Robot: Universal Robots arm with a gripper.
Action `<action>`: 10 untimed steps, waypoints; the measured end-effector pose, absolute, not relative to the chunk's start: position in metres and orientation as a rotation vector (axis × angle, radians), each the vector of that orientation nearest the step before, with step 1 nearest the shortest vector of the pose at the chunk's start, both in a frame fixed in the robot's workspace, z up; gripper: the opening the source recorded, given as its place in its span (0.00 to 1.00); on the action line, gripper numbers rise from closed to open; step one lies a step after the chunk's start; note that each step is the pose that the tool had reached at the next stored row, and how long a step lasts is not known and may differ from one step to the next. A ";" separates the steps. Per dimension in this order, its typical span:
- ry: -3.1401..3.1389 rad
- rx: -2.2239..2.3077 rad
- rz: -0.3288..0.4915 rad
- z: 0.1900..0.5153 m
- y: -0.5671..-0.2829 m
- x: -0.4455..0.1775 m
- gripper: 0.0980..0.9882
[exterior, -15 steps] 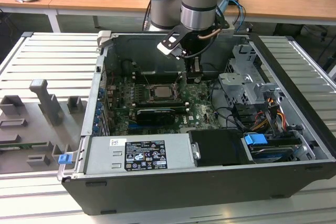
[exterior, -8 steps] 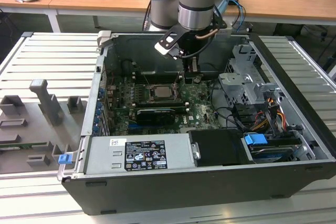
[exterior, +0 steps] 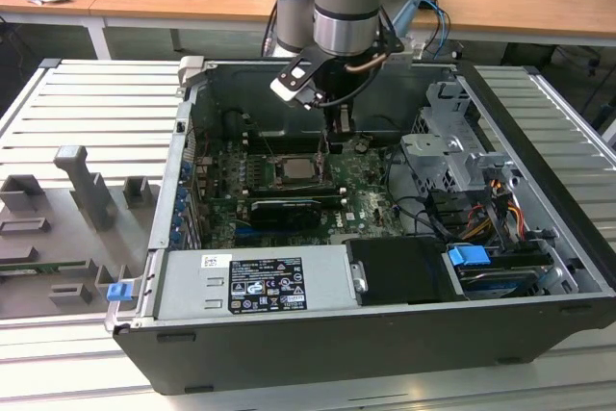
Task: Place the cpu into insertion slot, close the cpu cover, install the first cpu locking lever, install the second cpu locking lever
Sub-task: 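Close the cpu cover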
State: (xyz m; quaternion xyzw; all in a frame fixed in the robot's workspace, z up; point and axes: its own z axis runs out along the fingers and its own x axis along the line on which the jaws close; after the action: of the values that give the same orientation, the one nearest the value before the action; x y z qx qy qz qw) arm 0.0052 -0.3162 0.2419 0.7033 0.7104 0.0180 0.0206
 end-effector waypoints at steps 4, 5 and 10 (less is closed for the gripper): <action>2.203 2.181 0.056 0.236 -0.316 -0.001 0.01; 2.203 2.181 0.056 0.234 -0.316 -0.002 0.01; 2.203 2.181 0.056 0.228 -0.316 -0.013 0.01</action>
State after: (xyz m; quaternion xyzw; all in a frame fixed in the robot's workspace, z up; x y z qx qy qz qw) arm -0.0134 -0.3157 0.2276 0.7033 0.7104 0.0179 0.0207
